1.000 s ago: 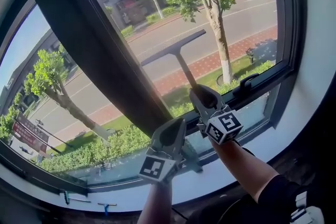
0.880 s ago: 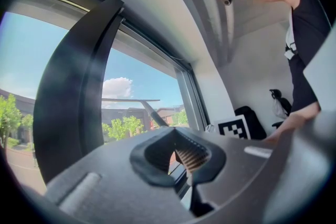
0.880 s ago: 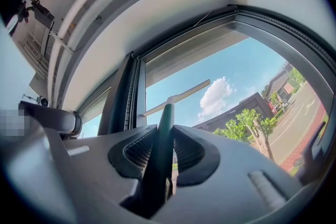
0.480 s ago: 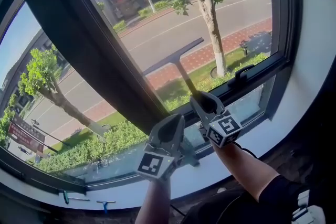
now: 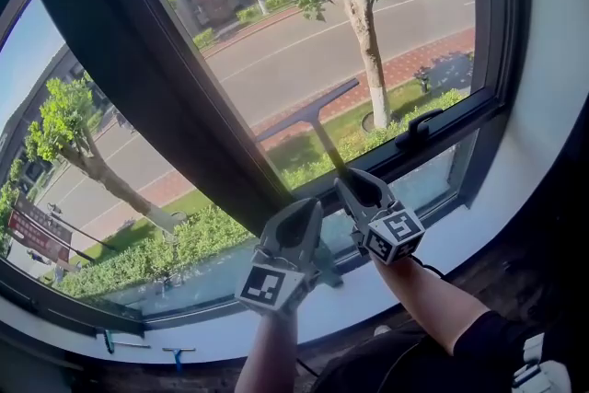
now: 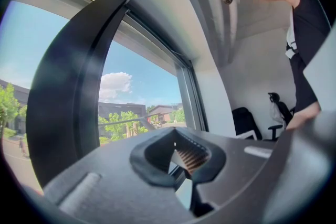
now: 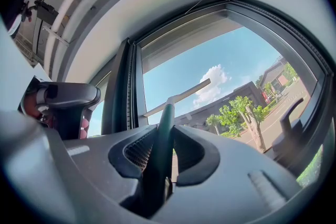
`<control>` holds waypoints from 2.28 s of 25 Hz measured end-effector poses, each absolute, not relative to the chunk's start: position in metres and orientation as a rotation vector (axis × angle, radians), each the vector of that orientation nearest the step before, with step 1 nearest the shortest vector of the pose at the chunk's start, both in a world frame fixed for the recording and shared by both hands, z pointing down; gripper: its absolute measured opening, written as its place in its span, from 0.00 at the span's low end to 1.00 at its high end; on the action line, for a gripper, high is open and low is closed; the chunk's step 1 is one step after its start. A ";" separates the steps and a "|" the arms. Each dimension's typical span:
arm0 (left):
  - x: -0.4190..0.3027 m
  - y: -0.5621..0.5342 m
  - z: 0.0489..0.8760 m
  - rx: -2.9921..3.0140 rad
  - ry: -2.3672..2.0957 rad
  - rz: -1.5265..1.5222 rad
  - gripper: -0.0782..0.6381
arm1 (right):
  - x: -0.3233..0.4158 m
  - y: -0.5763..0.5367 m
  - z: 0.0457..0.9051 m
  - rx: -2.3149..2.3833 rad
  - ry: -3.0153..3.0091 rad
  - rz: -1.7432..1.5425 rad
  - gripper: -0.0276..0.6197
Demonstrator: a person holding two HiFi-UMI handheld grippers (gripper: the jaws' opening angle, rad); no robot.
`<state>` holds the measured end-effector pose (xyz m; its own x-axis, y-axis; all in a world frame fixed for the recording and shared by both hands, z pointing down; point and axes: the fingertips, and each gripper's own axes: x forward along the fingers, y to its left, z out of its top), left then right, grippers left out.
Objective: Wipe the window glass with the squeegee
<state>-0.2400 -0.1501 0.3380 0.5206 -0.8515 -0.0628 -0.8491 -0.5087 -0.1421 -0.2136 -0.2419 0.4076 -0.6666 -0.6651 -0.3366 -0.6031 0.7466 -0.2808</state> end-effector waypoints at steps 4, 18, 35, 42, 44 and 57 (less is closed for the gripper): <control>-0.236 -0.150 0.341 -2.613 1.459 -0.025 0.11 | -0.211 -0.240 0.426 -0.990 2.550 -0.237 0.20; -0.230 -0.146 0.352 -2.638 1.462 -0.057 0.11 | -0.204 -0.233 0.488 -1.025 2.600 -0.372 0.20; -0.238 -0.137 0.368 -2.656 1.495 -0.111 0.11 | -0.206 -0.228 0.544 -1.068 2.617 -0.512 0.20; -0.241 -0.136 0.374 -2.664 1.511 -0.127 0.11 | -0.207 -0.225 0.555 -1.074 2.629 -0.531 0.20; -0.242 -0.137 0.374 -2.665 1.515 -0.128 0.11 | -0.208 -0.225 0.559 -1.078 2.638 -0.537 0.20; -0.240 -0.142 0.380 -2.677 1.512 -0.130 0.11 | -0.204 -0.226 0.597 -1.115 2.660 -0.633 0.20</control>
